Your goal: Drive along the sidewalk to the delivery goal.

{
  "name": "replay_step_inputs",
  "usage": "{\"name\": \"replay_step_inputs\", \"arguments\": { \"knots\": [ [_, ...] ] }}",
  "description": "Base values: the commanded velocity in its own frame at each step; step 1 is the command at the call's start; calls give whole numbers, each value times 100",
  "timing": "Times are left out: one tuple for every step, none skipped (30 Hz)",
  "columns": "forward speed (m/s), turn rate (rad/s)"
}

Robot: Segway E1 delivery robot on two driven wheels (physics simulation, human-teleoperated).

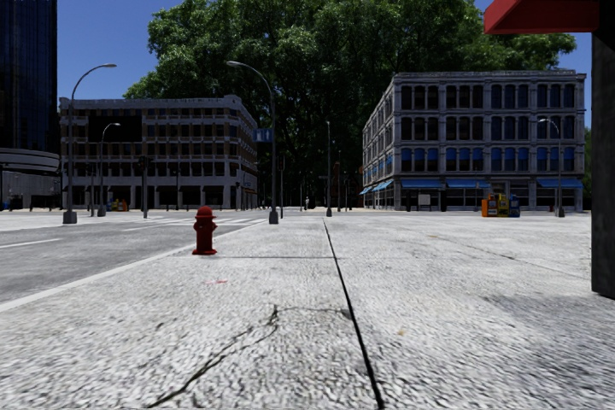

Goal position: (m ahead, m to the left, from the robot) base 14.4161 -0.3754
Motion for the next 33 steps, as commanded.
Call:
{"name": "replay_step_inputs", "arguments": {
  "knots": [
    [200,0],
    [200,0],
    [200,0],
    [200,0],
    [200,0],
    [200,0],
    [200,0],
    [200,0],
    [200,0],
    [200,0],
    [200,0],
    [200,0],
    [200,0],
    [200,0],
    [200,0],
    [200,0],
    [200,0],
    [200,0],
    [200,0],
    [200,0],
    [200,0],
    [200,0],
    [200,0],
    [200,0],
    [200,0],
    [200,0],
    [200,0],
    [200,0],
    [200,0],
    [200,0],
    [200,0],
    [200,0],
    [200,0]
  ]
}}
